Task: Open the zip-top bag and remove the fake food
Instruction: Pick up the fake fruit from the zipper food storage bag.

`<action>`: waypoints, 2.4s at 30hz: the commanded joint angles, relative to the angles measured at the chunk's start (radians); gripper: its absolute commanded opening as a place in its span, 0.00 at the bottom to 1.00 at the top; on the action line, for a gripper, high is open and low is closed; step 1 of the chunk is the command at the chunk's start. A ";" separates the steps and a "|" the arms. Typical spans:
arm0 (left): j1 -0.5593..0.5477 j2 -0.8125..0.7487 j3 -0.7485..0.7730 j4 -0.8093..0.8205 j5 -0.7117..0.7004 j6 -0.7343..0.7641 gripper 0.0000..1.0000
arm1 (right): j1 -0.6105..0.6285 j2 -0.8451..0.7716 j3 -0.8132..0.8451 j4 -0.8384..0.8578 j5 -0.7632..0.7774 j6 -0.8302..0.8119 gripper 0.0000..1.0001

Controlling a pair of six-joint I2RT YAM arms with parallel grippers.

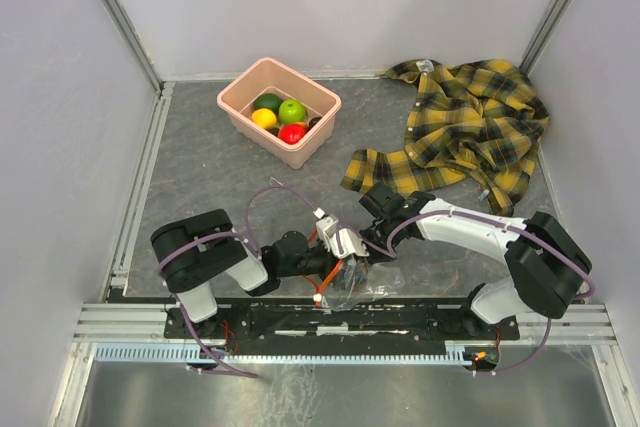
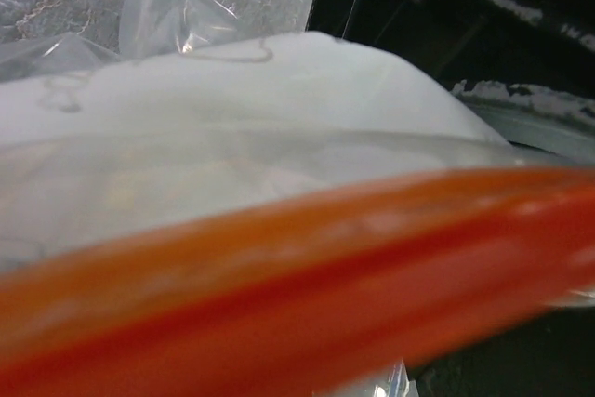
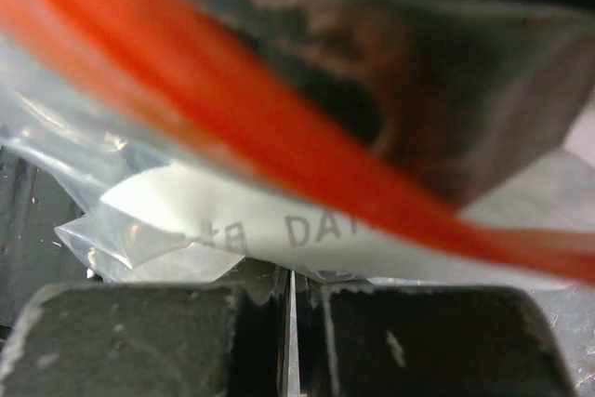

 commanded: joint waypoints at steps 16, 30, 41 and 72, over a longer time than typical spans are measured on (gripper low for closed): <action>0.002 -0.287 -0.043 -0.282 -0.149 0.083 0.48 | -0.006 -0.038 0.052 0.047 0.074 -0.001 0.02; 0.047 -0.573 -0.045 -0.562 -0.236 0.114 0.38 | -0.067 -0.102 0.042 0.054 0.094 -0.001 0.02; 0.077 -0.659 -0.036 -0.566 -0.210 0.113 0.37 | -0.122 -0.142 0.050 0.044 0.069 0.016 0.01; 0.271 -0.897 -0.030 -0.742 -0.116 -0.023 0.36 | -0.201 -0.183 0.040 0.011 0.056 -0.027 0.02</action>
